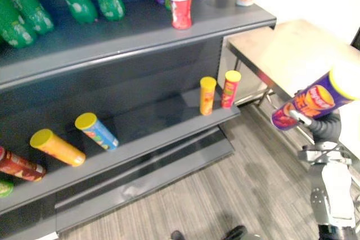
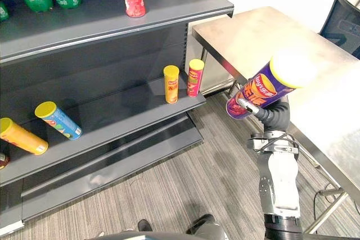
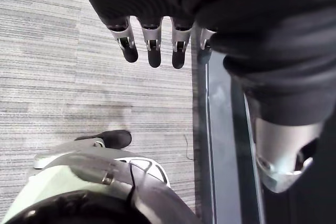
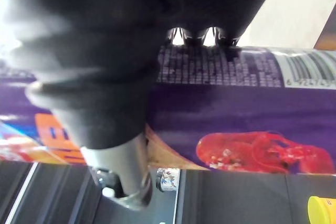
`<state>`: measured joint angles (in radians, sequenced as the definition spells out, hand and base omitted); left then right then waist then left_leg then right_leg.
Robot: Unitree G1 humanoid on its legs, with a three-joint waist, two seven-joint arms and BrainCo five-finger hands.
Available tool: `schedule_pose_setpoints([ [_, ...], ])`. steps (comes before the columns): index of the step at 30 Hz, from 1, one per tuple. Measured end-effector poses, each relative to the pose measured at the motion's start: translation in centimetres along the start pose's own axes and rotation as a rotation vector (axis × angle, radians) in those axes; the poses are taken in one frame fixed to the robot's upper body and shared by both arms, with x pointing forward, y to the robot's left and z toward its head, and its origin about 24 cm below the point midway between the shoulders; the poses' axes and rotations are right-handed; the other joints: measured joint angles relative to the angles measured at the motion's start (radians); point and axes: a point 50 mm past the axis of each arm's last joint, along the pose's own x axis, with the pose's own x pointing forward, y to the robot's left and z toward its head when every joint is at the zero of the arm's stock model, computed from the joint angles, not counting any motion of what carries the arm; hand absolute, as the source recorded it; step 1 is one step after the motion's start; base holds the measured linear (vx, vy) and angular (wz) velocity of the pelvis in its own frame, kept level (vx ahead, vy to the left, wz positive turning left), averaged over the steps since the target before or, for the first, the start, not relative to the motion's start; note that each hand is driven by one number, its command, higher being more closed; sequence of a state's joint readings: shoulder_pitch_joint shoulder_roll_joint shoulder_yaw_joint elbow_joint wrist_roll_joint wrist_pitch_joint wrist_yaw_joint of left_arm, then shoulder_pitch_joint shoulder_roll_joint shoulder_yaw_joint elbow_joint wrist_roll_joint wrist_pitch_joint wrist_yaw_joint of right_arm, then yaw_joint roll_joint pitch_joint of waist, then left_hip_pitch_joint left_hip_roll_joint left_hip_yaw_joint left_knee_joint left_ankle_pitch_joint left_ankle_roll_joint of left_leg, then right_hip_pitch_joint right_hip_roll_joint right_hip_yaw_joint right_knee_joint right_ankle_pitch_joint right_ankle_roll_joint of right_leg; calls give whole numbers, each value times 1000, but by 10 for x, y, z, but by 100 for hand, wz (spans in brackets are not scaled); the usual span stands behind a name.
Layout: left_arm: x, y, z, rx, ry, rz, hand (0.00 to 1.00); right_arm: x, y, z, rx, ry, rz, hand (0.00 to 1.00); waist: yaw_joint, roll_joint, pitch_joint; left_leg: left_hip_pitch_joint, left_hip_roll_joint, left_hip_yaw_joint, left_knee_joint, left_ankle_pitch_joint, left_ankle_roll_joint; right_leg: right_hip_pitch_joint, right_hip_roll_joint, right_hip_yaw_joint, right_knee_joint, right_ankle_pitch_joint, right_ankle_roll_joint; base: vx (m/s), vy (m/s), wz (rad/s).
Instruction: Put the gum and the chips on the shelf.
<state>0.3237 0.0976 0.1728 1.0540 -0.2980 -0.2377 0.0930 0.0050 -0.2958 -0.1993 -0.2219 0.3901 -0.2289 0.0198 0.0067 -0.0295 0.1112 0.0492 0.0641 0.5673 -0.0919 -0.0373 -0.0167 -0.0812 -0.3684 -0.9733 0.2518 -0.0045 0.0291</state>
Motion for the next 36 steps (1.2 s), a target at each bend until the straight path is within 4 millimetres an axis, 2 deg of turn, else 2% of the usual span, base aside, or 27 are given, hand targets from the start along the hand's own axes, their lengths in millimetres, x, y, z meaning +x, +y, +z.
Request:
schedule_pose_setpoints([
  [5,0,-3,1,-6,-3,-20,0,0,6,-1,-23,4,59,100,6,20,13,-11,25,0,8,12,-16,-1,22,-2,-3,0,0,73,-12,2],
  [9,-1,-8,-1,-18,1,-38,0,3,17,-3,-7,5,142,100,25,17,19,-14,28,-4,25,17,-11,0,15,-2,6,0,0,108,12,4],
  [12,0,-8,0,-25,-5,-38,0,8,40,-6,31,-6,278,100,29,5,40,-14,19,-27,51,3,0,8,-23,-2,55,0,0,52,34,24],
  [15,1,-8,6,-29,-28,-38,0,6,59,-11,55,4,396,100,45,-6,59,-29,12,-69,129,-50,21,22,-91,17,158,3,0,37,66,44],
  [17,1,-8,8,-28,-30,-37,0,3,70,-14,75,19,456,100,57,-6,69,-47,19,-120,191,-96,30,7,-116,118,232,37,-38,39,109,58],
  [18,1,-8,9,-28,-32,-38,0,1,75,-16,84,26,489,100,57,-2,75,-61,26,-170,235,-118,39,-32,-113,275,300,82,-104,79,103,87],
  [19,2,-8,11,-21,-33,-40,0,0,77,-17,91,30,493,100,49,13,85,-71,37,-218,264,-135,51,-70,-72,413,310,53,-80,114,69,139],
  [20,3,-8,15,-7,-39,-41,0,-3,79,-19,98,43,495,100,49,8,86,-92,47,-287,284,-144,58,-86,29,582,249,-46,6,90,26,129],
  [23,6,1,19,26,-37,-29,0,-8,84,-21,128,46,483,100,50,-20,94,-104,19,-369,306,-145,45,-103,110,729,122,-47,30,94,-28,118],
  [24,6,2,19,38,-33,-29,0,-10,86,-22,142,48,480,100,48,-23,94,-118,8,-405,339,-159,34,-114,135,802,89,-38,43,113,-100,103],
  [25,6,2,20,46,-34,-32,0,-12,86,-23,145,54,483,100,46,-25,93,-125,1,-422,356,-166,30,-118,144,832,74,-33,52,150,-156,102],
  [26,6,3,21,59,-38,-35,0,-16,88,-25,150,69,487,100,42,-35,89,-143,-9,-455,389,-181,15,-121,151,855,41,-15,78,131,-165,81],
  [27,7,4,23,65,-42,-32,0,-17,88,-26,153,75,490,100,41,-41,87,-154,-14,-470,405,-189,6,-120,151,853,23,-2,86,150,-204,83],
  [28,8,4,26,63,-49,-32,0,-18,89,-27,153,79,497,100,42,-40,86,-167,-2,-485,429,-197,-7,-102,163,842,5,-23,100,157,-217,39],
  [29,7,0,23,54,-46,-42,0,-16,90,-26,154,71,507,100,50,-22,91,-170,20,-490,421,-194,-19,-101,187,835,-12,-27,93,152,-209,18],
  [31,5,-9,18,36,-35,-67,0,-16,89,-25,158,70,505,100,48,-6,94,-165,43,-495,386,-179,-44,-100,210,824,-30,-33,83,96,-196,-2],
  [34,4,-12,14,22,-32,-71,0,-17,85,-27,158,82,479,100,24,-2,95,-135,75,-498,311,-149,-76,-76,245,804,-58,-39,64,46,-169,4],
  [36,3,-14,15,17,-41,-74,0,-19,83,-28,156,93,463,100,22,2,94,-120,81,-497,281,-138,-80,-65,254,802,-77,-37,59,11,-111,0],
])
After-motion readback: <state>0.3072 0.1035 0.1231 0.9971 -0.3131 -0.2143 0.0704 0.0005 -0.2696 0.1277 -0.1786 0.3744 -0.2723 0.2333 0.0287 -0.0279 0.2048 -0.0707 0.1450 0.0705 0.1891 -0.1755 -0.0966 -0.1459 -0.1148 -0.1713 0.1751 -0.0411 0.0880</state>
